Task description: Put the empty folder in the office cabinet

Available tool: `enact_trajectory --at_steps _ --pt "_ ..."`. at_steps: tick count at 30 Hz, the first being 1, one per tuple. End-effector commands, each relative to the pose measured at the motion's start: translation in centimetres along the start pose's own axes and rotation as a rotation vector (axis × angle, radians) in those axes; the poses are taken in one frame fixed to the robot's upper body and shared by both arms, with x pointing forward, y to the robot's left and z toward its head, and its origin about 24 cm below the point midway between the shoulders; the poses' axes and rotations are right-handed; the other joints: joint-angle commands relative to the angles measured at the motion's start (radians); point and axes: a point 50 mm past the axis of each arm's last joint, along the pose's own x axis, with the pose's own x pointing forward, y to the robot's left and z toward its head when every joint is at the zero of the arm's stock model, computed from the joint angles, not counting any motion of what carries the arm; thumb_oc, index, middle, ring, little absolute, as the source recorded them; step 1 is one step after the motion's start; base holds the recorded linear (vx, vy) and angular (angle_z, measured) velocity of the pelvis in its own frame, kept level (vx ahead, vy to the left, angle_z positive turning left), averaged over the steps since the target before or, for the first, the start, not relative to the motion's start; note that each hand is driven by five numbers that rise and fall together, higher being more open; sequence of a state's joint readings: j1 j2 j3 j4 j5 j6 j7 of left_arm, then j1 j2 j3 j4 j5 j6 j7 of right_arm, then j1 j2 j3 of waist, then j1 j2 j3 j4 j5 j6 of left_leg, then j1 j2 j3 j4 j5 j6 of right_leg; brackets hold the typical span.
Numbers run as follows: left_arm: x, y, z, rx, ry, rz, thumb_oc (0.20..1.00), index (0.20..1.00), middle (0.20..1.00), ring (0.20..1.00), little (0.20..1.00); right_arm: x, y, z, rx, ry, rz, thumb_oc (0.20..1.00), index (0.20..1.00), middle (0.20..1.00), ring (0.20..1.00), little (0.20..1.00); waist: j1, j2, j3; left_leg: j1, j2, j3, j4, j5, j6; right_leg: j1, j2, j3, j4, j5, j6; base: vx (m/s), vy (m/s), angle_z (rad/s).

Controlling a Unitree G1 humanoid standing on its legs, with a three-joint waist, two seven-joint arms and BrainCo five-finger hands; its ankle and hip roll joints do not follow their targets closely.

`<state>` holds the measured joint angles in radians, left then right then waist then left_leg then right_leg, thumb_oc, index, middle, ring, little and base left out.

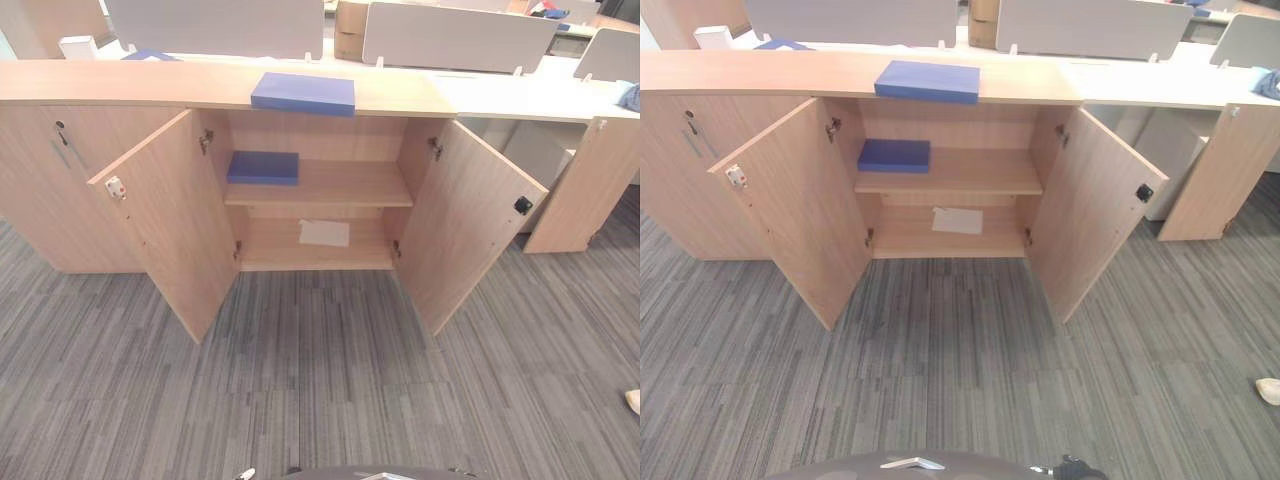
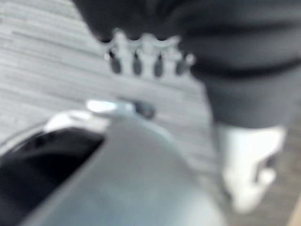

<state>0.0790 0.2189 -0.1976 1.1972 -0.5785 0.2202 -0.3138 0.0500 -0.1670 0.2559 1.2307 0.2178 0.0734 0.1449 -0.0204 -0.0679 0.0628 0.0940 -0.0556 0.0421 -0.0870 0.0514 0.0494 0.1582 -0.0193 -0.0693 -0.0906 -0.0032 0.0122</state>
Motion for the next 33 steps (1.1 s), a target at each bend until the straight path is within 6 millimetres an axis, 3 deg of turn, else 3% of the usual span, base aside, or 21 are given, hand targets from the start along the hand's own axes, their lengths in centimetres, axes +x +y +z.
enact_trajectory --at_steps 1,33 --pt "0.54 -1.18 0.48 0.041 0.023 -0.019 1.000 1.000 1.000 1.000 1.000 -0.46 -2.95 0.86 0.000 0.014 -0.076 1.000 1.000 1.000 1.000 1.000 0.006 0.052 0.033 0.049 -0.026 0.019 0.000 -0.152 0.010 -0.007 0.044 -0.016 0.003 -0.031 0.041 0.00 0.000 0.00" --pt "0.43 -0.92 0.14 0.009 0.041 -0.021 1.000 1.000 1.000 1.000 1.000 -0.49 -3.04 0.96 -0.024 0.022 -0.060 1.000 1.000 1.000 1.000 1.000 0.006 0.050 0.036 0.054 -0.018 0.033 0.000 -0.156 0.007 -0.006 0.048 -0.021 0.003 -0.035 0.038 0.00 0.000 0.00"
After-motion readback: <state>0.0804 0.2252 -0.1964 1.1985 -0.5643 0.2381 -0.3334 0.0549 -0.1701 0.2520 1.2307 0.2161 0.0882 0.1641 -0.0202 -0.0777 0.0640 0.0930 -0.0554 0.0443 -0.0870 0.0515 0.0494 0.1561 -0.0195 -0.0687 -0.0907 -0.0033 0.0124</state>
